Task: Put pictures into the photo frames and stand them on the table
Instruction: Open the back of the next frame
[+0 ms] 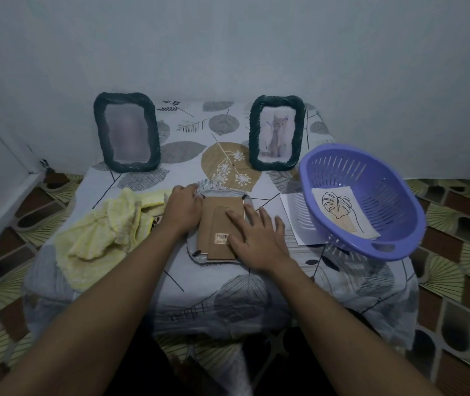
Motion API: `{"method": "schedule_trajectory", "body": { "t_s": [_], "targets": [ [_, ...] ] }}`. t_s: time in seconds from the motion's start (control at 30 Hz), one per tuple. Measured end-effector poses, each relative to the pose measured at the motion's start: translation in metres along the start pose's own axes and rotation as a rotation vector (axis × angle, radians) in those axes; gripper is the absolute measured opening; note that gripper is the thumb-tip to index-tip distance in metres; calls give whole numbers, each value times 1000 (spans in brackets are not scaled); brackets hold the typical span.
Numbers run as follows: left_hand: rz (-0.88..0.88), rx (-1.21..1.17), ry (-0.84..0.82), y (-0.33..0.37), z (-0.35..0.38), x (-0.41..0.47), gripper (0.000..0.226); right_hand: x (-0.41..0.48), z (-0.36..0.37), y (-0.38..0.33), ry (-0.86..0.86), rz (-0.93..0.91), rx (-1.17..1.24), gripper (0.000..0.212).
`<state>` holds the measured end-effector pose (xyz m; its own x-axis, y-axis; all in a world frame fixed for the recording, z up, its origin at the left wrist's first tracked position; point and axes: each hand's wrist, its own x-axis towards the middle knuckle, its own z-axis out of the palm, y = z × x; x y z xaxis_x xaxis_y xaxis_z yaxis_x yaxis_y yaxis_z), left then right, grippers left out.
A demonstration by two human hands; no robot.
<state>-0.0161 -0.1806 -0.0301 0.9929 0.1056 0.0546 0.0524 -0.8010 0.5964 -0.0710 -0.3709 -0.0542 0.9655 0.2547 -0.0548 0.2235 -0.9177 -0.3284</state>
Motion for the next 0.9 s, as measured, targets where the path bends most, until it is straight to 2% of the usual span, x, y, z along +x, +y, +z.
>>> {"method": "schedule_trajectory", "body": {
  "t_s": [0.17, 0.43, 0.6, 0.73, 0.9],
  "targets": [
    [6, 16, -2, 0, 3, 20, 23, 0, 1, 1, 6, 0, 13, 65],
    [-147, -88, 70, 0, 7, 29, 13, 1, 2, 3, 0, -7, 11, 61],
    [-240, -75, 125, 7, 11, 31, 18, 1, 1, 2, -5, -6, 28, 62],
    [-210, -103, 125, 2, 13, 29, 18, 1, -1, 1, -18, -3, 31, 62],
    [-95, -71, 39, -7, 16, 9, 61, 1, -3, 0, -29, 0, 23, 62]
  ]
}}
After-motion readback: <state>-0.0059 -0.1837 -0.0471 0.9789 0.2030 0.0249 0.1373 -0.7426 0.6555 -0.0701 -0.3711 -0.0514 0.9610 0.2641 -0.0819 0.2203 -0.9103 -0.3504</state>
